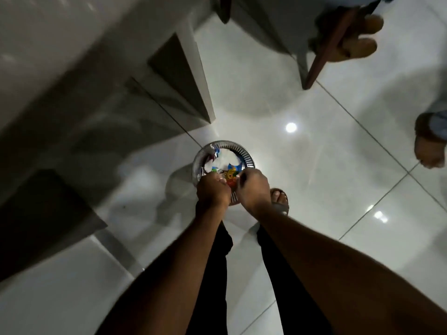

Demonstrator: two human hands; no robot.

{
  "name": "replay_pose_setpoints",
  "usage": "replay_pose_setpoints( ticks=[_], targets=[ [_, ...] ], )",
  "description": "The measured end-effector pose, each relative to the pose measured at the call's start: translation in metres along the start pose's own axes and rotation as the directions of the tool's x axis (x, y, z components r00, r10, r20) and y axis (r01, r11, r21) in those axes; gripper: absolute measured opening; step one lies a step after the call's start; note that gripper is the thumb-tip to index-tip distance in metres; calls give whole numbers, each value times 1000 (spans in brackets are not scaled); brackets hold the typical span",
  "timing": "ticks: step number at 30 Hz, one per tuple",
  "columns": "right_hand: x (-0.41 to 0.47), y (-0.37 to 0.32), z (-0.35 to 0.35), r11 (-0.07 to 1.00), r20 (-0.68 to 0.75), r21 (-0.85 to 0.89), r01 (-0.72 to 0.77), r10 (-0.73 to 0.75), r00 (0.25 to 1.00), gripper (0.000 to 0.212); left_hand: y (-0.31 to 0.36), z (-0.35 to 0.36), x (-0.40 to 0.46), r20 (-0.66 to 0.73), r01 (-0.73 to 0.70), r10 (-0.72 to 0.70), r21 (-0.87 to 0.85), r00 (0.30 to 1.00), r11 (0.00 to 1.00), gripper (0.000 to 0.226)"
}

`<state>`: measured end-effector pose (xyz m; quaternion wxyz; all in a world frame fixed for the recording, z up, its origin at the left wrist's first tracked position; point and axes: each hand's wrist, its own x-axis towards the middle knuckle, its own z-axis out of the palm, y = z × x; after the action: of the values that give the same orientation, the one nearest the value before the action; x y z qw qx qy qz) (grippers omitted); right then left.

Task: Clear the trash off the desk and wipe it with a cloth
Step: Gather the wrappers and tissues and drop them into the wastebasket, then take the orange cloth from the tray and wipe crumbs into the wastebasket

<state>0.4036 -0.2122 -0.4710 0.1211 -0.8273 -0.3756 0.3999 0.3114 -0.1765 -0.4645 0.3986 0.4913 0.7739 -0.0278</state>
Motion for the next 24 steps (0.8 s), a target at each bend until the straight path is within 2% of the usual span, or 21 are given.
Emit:
replay_pose_setpoints(
  ticks=[3,5,8,10,12,15,18,20,21,24],
  targets=[
    [25,16,12,999,99,-38,-18,22,995,20,-6,22,19,63,-9,5,68,998,998,29],
    [27,18,5,1000,98,-28,3,-1,995,23,3,16,15,48,-57,53,91,997,994,37],
    [-2,-5,-36,989,-50,94,113,-109,993,28,39,-29,-25,-7,-196,197,34,980,980,45],
    [-37,-30,-72,953,-184,214,216,-178,967,28,69,-67,-71,-81,-346,342,-34,936,938,45],
    [-74,-61,-117,911,-293,295,287,-200,935,32,106,-117,-126,-219,-536,509,-85,832,840,44],
    [-120,-128,-191,861,-434,354,365,-195,879,34,162,-207,-189,-447,-772,685,-21,576,635,45],
    [-128,-209,-254,826,-599,273,493,-255,759,34,218,-293,-188,-566,-833,723,112,395,542,44],
    [-119,-268,-291,775,-656,205,597,-344,672,34,257,-346,-165,-601,-809,733,230,319,540,47],
    [-110,-297,-307,751,-661,181,635,-385,644,35,276,-369,-149,-592,-773,735,279,329,570,51],
    [-71,-373,-342,715,-644,90,693,-489,588,37,311,-413,-83,-502,-567,697,413,511,713,68]
  ],
)
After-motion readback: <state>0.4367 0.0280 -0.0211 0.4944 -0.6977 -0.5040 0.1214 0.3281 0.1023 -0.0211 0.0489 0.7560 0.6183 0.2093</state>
